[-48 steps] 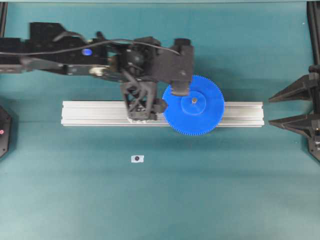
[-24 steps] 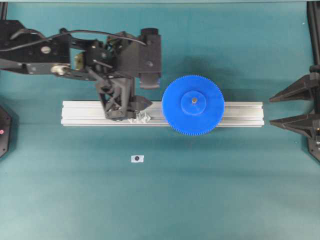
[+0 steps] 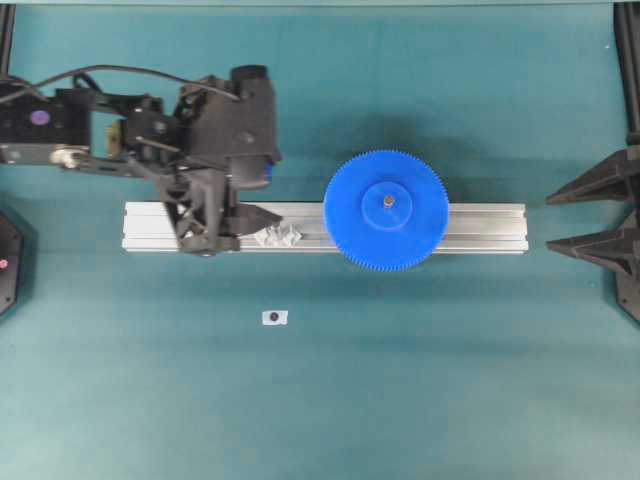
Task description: Insert the large gear onto the shaft.
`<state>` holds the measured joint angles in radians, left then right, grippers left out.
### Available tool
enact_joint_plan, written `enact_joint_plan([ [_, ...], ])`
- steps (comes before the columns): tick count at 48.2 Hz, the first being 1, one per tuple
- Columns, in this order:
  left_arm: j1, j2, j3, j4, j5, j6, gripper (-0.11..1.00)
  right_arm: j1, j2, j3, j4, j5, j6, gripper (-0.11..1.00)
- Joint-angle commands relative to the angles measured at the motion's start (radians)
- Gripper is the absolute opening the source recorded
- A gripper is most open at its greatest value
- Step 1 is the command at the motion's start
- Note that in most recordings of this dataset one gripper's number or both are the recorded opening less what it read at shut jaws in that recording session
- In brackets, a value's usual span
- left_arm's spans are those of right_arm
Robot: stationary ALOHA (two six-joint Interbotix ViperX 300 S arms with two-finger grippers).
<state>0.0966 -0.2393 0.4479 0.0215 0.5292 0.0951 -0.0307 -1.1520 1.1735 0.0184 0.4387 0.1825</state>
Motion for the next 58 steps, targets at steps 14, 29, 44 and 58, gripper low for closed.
enact_joint_plan([
  [14, -0.017, -0.091, 0.067, 0.002, -0.078, 0.002, 0.89, -0.002, 0.008, -0.008, -0.002, -0.006, 0.008, 0.73],
  [29, -0.018, -0.163, 0.166, 0.002, -0.179, 0.0, 0.89, -0.002, 0.006, -0.005, -0.005, -0.011, 0.006, 0.73],
  [44, -0.018, -0.186, 0.186, 0.002, -0.19, 0.0, 0.89, -0.008, 0.006, 0.002, -0.005, -0.014, 0.006, 0.73],
  [58, -0.018, -0.181, 0.199, 0.002, -0.23, -0.002, 0.89, -0.018, 0.006, 0.002, -0.005, -0.014, 0.006, 0.73],
])
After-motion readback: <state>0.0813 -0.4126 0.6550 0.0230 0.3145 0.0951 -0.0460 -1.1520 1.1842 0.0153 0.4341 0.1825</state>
